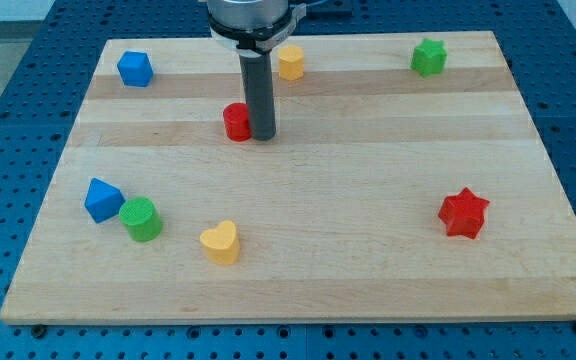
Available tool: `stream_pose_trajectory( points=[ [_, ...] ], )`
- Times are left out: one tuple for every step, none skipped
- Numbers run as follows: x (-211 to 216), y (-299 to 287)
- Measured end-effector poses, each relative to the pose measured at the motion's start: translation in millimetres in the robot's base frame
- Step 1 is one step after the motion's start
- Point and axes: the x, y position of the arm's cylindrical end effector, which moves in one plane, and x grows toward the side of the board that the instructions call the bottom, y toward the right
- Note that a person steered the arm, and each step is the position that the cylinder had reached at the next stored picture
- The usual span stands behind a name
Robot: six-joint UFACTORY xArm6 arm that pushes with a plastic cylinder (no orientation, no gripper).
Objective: Move the red circle to the center left
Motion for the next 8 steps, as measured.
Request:
stream_pose_trajectory(
  points=[
    [-8,-6],
    [-8,-19],
    [-8,-38],
    [-8,-57],
    [-8,-58],
    [-21,-54],
    [-25,-70],
    [-26,-84]
  ],
)
